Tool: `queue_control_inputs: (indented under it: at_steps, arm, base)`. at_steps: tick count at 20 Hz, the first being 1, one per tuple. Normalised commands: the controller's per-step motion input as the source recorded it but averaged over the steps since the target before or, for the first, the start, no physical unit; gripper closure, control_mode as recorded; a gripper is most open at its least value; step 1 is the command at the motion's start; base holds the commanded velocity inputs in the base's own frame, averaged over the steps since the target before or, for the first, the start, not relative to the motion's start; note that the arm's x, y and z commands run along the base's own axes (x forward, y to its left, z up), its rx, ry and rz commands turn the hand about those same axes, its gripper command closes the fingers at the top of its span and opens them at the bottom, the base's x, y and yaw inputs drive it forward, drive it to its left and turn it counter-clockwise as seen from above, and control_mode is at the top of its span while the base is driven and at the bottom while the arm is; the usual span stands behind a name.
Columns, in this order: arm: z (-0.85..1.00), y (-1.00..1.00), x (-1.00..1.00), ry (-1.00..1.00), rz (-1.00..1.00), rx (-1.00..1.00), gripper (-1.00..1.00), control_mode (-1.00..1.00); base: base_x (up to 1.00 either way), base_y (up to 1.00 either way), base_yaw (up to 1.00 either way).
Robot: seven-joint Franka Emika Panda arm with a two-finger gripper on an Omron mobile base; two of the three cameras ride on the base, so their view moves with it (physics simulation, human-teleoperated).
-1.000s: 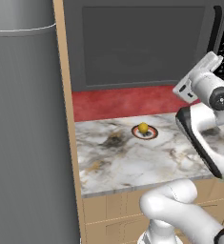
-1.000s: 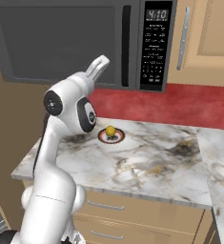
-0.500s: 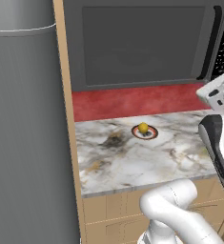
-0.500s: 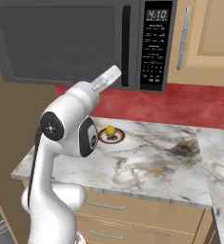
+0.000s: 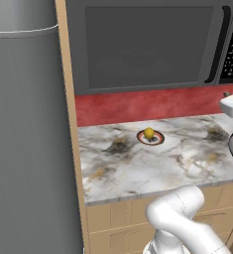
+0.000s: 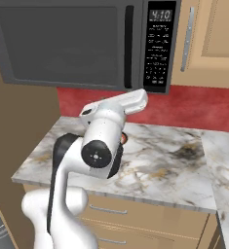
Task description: Remove the pear from the bowl and place it on the small plate. Then place the bowl with only the steak in the microwave, close the door, and press the start button to microwave the steak.
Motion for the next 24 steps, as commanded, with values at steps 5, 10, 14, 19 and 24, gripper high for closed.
queue_control_inputs:
  at_steps: [5,10,14,19,24]
  arm:
    - [0.1,-0.11,0.0,-0.22,0.23,-0.04,-1.0,-1.0]
    - [-0.01,-0.23,0.1,-0.07,0.1,-0.01,-1.0,-1.0]
    - [-0.01,-0.45,0.2,0.0,0.09,0.0,-1.0,-1.0]
    - [-0.01,-0.59,0.16,0.0,0.15,0.0,-1.0,-1.0]
    - [-0.25,-0.49,0.08,0.0,0.18,0.0,-1.0,-1.0]
  base:
    - [0.0,0.0,0.0]
    - [0.0,0.0,0.0]
    - [0.0,0.0,0.0]
    - [0.0,0.0,0.0]
    - [0.0,0.0,0.0]
